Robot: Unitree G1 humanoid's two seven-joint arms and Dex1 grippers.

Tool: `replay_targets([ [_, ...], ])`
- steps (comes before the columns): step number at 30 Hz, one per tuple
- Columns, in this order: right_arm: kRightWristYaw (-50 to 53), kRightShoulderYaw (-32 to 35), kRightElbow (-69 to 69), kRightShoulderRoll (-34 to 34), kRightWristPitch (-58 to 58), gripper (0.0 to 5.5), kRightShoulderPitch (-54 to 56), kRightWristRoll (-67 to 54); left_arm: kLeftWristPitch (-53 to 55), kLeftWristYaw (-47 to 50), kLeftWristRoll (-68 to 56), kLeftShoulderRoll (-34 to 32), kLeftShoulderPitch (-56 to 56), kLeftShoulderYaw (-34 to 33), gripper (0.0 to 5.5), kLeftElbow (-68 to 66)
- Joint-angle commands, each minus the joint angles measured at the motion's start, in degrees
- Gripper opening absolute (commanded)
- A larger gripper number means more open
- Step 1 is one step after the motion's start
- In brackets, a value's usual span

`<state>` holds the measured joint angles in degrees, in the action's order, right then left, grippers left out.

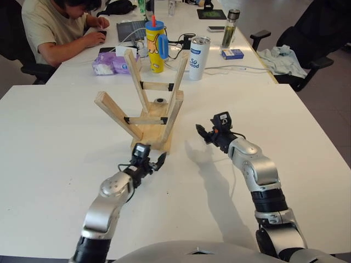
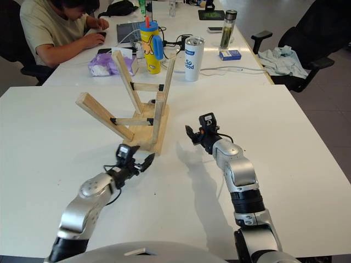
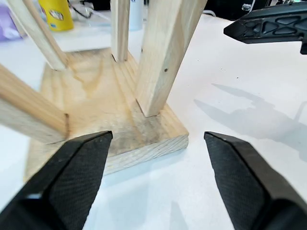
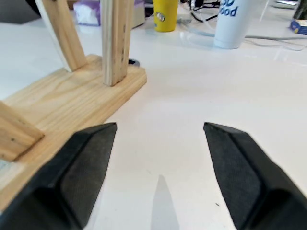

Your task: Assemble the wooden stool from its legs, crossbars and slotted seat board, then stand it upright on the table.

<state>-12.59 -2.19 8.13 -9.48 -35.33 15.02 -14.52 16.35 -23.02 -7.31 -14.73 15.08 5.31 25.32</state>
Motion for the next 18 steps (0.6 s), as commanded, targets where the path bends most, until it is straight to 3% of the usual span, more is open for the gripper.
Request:
replay_targets([
  [1, 3.9, 0.6, 7.4, 4.8, -1.0, 3.37, -4.6, -1.4, -13.8, 5.0, -1.3, 0.0, 5.9, -14.6, 3.59, -1.9],
  [5, 6.4, 1.2, 8.2, 5.6, -1.8, 3.37, -5.8, -0.4, -8.9, 14.3, -4.0, 0.4, -8.2, -22.4, 3.59, -7.1],
  [10, 6.2, 0.6, 6.8, 6.2, -2.2, 3.37, -4.3, -0.8, -1.1, 14.7, -4.5, -2.6, -25.9, -20.4, 3.59, -15.2],
  [18, 5.6, -0.4, 5.8, 6.9, -1.3, 3.37, 1.2, -0.2, 9.7, 16.3, -2.6, 1.3, -24.5, -12.0, 3.59, -9.3],
])
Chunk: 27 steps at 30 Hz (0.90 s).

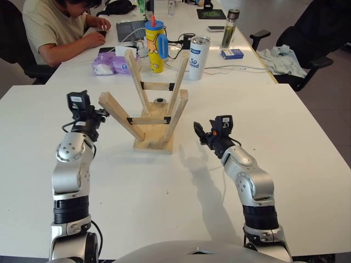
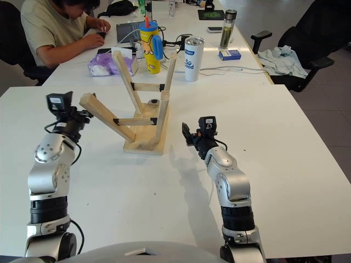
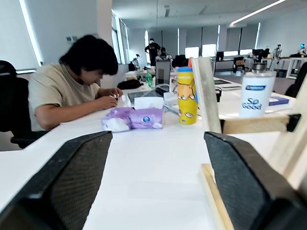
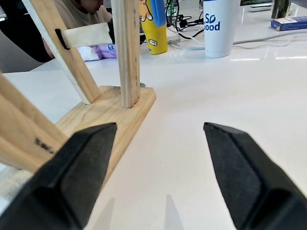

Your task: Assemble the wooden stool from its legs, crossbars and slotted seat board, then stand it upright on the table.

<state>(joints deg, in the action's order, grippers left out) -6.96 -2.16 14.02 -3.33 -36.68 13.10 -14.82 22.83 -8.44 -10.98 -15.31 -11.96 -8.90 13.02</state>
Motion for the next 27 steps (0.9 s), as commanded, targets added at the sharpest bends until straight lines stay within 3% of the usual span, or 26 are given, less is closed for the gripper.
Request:
replay_targets([
  [1, 0.1, -0.8, -0.1, 1.1, 0.1, 3.37, 3.6, 0.2, 4.1, 2.8, 1.5, 2.3, 2.9, 2.2, 3.59, 3.1],
  [6, 1.2, -1.9, 0.4, -0.5, -0.4, 3.37, 2.3, 3.1, 4.8, 8.8, 4.4, 3.6, 6.0, -1.4, 3.59, 5.3],
  [12, 11.3, 11.4, 3.9, -2.1, 9.3, 3.37, 3.1, 7.3, 0.5, 15.1, 8.3, 5.1, 9.2, -5.3, 3.59, 13.3],
  [14, 11.6, 12.3, 5.0, -1.6, 10.7, 3.37, 4.1, 6.6, -0.4, 15.2, 9.7, 4.7, 8.2, -4.1, 3.59, 14.3],
  [17, 7.3, 6.8, 5.5, -0.4, 10.8, 3.37, 5.2, 5.3, -2.1, 12.7, 11.9, 4.1, 5.8, 1.6, 3.59, 14.8],
  [19, -0.5, -5.1, 5.1, -0.7, 6.7, 3.37, 5.8, 4.8, -0.2, 8.5, 12.6, 4.2, 3.8, 9.1, 3.59, 12.9],
  [21, -4.3, -13.0, 4.9, -0.5, 1.5, 3.37, 4.4, 4.3, 2.9, 8.1, 12.3, 5.8, 3.5, 10.9, 3.59, 11.5],
  [27, -5.0, -8.4, 1.3, -5.5, -2.1, 3.37, 2.3, 5.1, 4.9, 8.2, 12.9, 1.4, 5.6, 2.5, 3.59, 7.7],
])
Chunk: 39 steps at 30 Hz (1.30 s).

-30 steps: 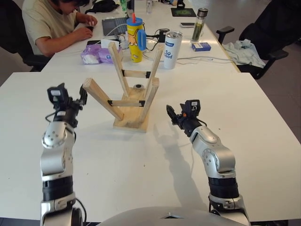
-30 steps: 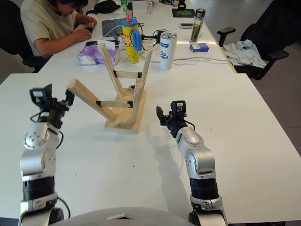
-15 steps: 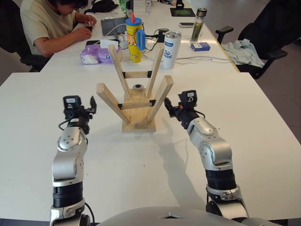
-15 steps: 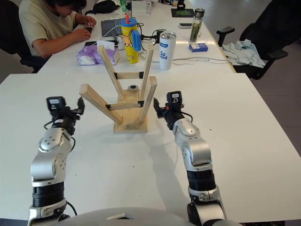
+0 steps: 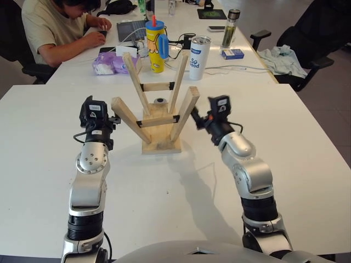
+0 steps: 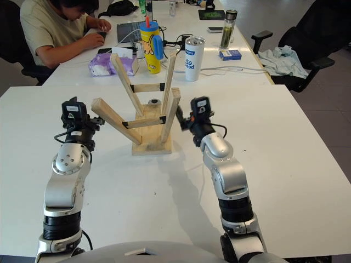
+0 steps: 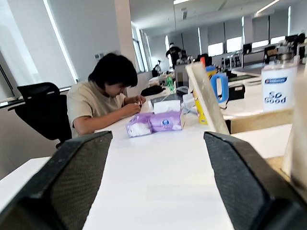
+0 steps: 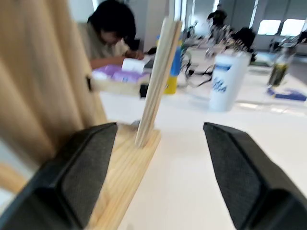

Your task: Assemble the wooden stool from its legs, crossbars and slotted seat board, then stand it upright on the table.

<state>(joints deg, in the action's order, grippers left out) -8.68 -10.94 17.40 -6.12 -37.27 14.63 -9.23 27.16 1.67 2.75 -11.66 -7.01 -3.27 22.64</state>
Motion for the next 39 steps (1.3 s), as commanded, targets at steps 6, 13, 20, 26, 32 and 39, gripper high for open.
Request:
replay_targets([
  [6, -6.5, 6.5, -16.1, -6.9, 4.9, 3.37, 8.4, 0.1, 0.6, -13.9, -2.8, -12.5, 3.2, -5.8, 3.59, -12.5],
  [13, -18.3, 7.1, -37.3, -4.6, 22.7, 3.37, 23.2, -1.7, 1.4, -45.6, -12.2, -28.2, 6.7, -1.3, 3.59, -16.8],
  [20, -36.0, 2.7, -50.0, -3.6, 35.3, 3.37, 30.0, -0.9, 4.3, -57.0, -13.7, -35.3, 6.0, 4.6, 3.59, -13.9],
  [26, -45.6, -3.9, -43.6, 0.7, 33.0, 3.37, 26.9, -1.7, -0.5, -43.1, -4.1, -32.4, -0.6, 5.2, 3.59, -29.0],
  [32, -35.2, -9.1, -39.8, 8.0, 28.7, 3.37, 21.8, 3.1, 0.2, -37.7, -2.9, -26.8, -1.2, 7.6, 3.59, -27.9],
  [39, -22.9, -10.0, -18.4, 8.3, 8.8, 3.37, 5.6, 3.3, 5.2, -26.5, -2.0, -13.5, 2.9, 10.2, 3.59, -19.0],
])
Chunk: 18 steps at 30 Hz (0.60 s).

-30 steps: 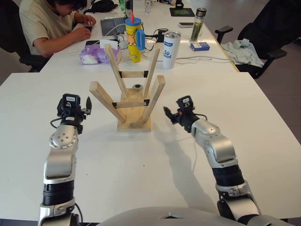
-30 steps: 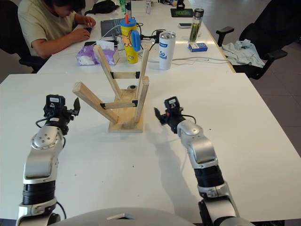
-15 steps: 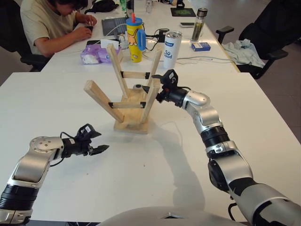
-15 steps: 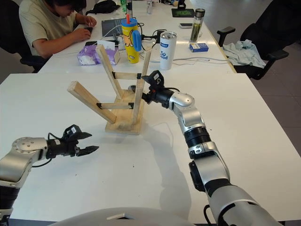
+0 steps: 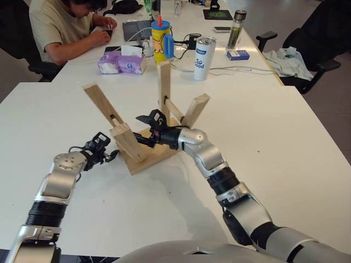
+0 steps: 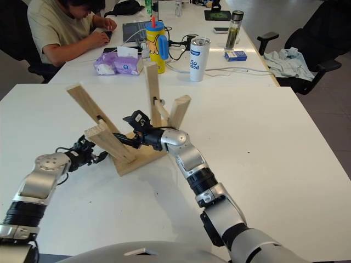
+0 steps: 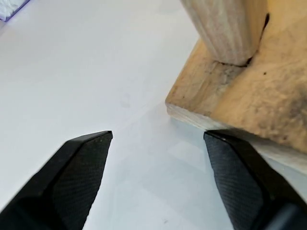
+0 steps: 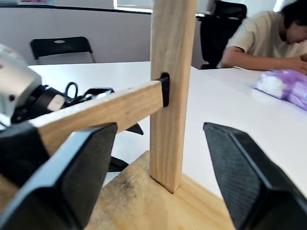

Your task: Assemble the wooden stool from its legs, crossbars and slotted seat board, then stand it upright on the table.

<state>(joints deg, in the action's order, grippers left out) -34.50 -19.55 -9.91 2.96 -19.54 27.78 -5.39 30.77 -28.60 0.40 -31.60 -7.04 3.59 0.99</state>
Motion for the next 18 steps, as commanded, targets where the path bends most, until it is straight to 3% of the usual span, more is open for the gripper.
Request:
replay_targets([
  [1, 3.3, -1.5, 11.8, -2.2, -10.8, 3.37, -9.8, -0.6, 1.5, 5.6, 1.2, 7.3, 3.3, 3.2, 3.59, 2.7],
  [4, 4.2, 0.5, 20.0, -6.0, -17.2, 3.37, -14.6, -1.6, 0.2, 11.2, 4.7, 8.3, 3.9, 2.7, 3.59, 2.8],
  [6, 6.6, 9.8, 24.2, 0.0, -28.6, 3.37, -16.8, -12.7, -0.7, 14.7, 5.5, 9.6, 4.5, 1.0, 3.59, 4.1],
  [8, 11.4, 23.5, 25.0, 9.6, -40.9, 3.37, -17.8, -29.7, -2.0, 18.2, 6.7, 10.6, 5.5, -0.2, 3.59, 6.2],
  [10, 14.7, 31.3, 24.2, 14.1, -47.3, 3.37, -17.6, -41.3, -2.6, 20.4, 7.1, 11.5, 6.5, -0.9, 3.59, 8.0],
  [14, 18.6, 35.7, 22.8, 10.5, -54.8, 3.37, -19.3, -57.0, -3.2, 22.9, 7.5, 13.0, 9.2, -1.2, 3.59, 11.9],
  [18, 19.8, 33.0, 28.2, 1.9, -61.1, 3.37, -23.8, -64.3, -3.6, 23.8, 7.5, 14.0, 13.2, -1.3, 3.59, 16.1],
])
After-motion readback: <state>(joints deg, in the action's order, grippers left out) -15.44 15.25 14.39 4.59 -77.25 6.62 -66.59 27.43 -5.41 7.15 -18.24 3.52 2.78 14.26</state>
